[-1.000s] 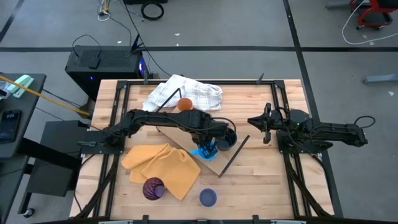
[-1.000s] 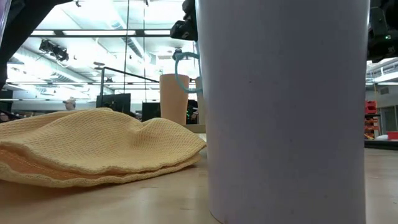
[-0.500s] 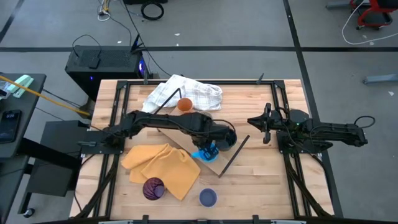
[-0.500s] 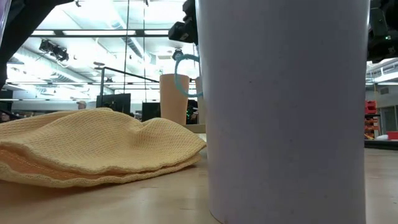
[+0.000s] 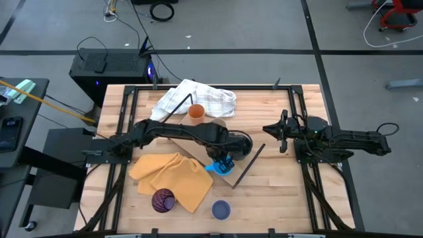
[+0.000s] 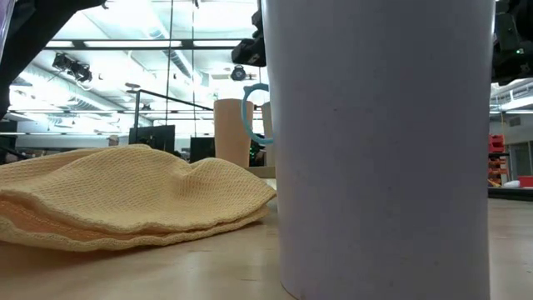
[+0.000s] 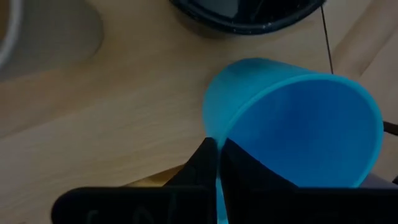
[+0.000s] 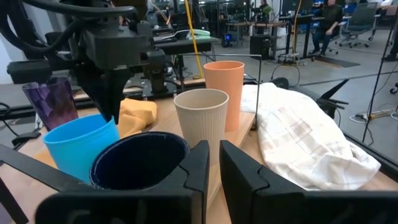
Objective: Stack small to large cups/mugs on shelf
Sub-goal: Put the blue mug on the shelf
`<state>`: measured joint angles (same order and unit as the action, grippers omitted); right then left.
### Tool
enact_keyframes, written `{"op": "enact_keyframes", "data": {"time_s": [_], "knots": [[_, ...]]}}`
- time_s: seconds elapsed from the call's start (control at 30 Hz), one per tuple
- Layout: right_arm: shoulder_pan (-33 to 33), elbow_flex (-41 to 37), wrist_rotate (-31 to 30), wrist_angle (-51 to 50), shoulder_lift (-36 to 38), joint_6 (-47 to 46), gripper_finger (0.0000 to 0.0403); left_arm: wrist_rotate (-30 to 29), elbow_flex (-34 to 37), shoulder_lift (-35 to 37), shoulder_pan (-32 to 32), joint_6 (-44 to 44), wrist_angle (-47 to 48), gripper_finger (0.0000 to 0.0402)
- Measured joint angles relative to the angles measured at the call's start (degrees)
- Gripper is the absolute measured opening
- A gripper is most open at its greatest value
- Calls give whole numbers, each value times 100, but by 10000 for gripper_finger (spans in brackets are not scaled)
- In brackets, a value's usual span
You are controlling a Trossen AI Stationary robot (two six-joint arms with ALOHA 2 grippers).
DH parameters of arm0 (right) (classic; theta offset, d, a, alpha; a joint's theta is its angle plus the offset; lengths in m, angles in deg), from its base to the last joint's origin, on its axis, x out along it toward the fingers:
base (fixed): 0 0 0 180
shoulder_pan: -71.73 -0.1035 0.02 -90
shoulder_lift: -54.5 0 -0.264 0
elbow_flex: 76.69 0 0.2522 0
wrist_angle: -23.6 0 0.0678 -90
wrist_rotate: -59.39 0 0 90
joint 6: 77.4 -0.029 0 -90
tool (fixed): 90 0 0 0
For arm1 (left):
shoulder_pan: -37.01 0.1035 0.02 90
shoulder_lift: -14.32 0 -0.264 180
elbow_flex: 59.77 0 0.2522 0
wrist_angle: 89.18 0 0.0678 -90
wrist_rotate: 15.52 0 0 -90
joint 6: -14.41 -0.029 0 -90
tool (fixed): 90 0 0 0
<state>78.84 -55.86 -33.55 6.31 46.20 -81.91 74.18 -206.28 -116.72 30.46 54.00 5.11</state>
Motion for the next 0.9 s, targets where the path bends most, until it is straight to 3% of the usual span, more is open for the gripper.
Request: {"op": "enact_keyframes", "data": {"time_s": [0.9], "knots": [[-2, 0, 0, -2, -20, 0, 45, 59, 0, 0, -7, -125, -120, 10]]}}
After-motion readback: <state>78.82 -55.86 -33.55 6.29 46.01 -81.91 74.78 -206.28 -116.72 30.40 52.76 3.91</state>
